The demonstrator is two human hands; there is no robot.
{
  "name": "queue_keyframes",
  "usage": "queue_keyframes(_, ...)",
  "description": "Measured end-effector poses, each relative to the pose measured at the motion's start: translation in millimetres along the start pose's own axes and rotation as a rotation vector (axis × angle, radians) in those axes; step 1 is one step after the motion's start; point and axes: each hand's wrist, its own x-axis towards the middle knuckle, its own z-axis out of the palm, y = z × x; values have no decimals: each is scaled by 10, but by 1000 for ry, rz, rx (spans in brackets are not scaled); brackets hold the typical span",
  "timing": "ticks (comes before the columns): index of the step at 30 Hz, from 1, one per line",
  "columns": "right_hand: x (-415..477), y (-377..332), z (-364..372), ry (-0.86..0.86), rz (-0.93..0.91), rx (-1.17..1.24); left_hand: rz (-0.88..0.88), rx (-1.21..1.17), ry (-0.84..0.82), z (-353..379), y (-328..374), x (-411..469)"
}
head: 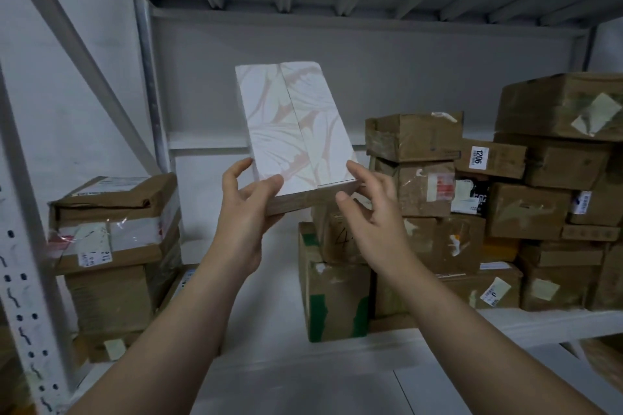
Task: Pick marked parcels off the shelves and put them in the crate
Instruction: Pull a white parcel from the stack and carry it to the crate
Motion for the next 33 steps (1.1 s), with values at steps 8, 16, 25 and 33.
queue_keyframes(8, -18, -443, 535, -168, -98, 106, 423, 553, 98, -281, 7, -103)
queue_keyframes(16, -38, -557, 599, -103, -35, 337, 471, 384, -109, -547, 83, -76)
queue_keyframes(25, -131, -476, 526, -53, -85, 324, 228, 219, -134, -607, 92, -75)
queue_keyframes(33, -189, -357, 495, -7, -36, 316, 256, 23, -49, -589, 9, -206)
